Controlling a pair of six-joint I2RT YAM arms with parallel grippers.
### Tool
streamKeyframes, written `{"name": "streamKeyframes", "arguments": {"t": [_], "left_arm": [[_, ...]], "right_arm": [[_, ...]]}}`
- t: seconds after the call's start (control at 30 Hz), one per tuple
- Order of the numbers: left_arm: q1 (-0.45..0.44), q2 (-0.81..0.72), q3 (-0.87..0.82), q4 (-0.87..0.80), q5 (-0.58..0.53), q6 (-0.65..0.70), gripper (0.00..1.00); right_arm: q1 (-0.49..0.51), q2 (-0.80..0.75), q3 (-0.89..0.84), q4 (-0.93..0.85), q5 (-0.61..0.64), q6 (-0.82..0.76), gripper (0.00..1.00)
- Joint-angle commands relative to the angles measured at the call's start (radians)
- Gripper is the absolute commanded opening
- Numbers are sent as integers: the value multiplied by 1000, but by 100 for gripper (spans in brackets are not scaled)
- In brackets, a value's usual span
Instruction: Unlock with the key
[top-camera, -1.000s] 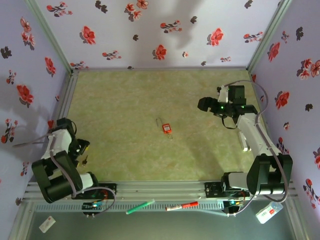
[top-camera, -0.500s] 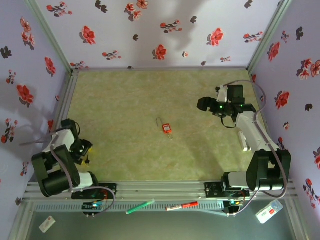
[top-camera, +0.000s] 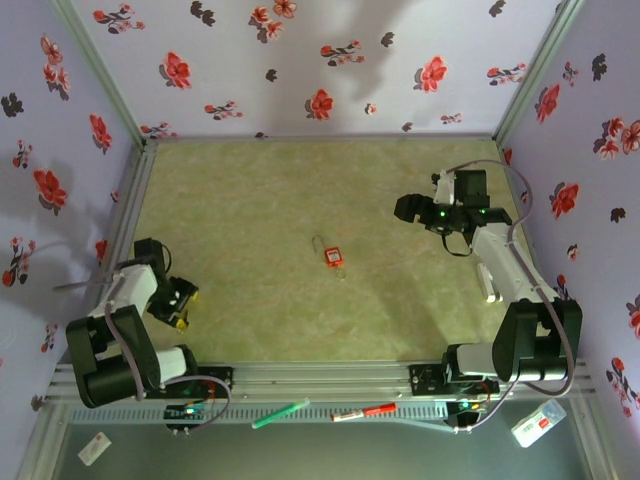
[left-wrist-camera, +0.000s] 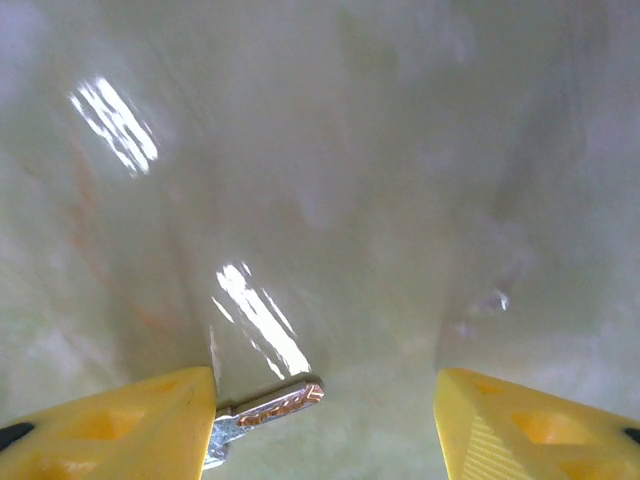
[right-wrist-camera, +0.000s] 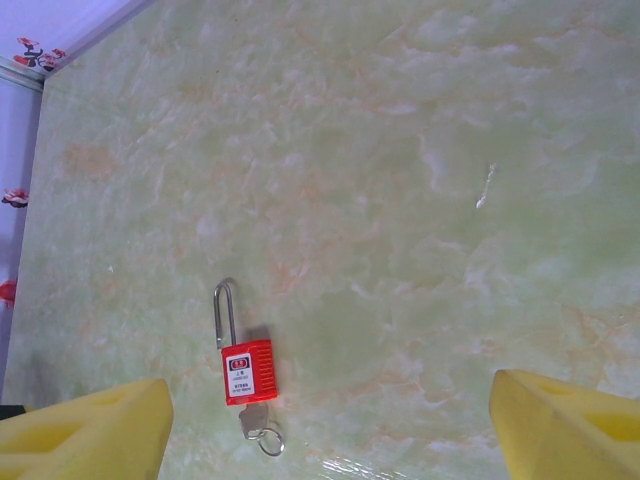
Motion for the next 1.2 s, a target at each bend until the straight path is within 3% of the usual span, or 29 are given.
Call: {"name": "streamKeyframes", "arguments": {"t": [0.0,0.17,0.57,0.83,1.07,1.17], "left_arm": [[-6,-34,-21,-58,58,-13,60],[-6,-90,-13,-128,46,-10,60],[-8,-236,47,-377,-94,-143,77],[-82,-162,4,-309,-77,-206,74],[-86,-180,-28,-279,-93,-239,71],[-85,-178,-44,-249,-92,-258,65]], "right_arm": [[11,1,7,9,-14,-1,83],[11,-7,8,4,-16,0,83],[12,-35,-9,-7,-14,-4,83],[12,-44,-14,-5,-29,-6,83],[12,-62,-18,-14,-24,-9,84],[12,-63,-19,-14,-25,-10,84]]}}
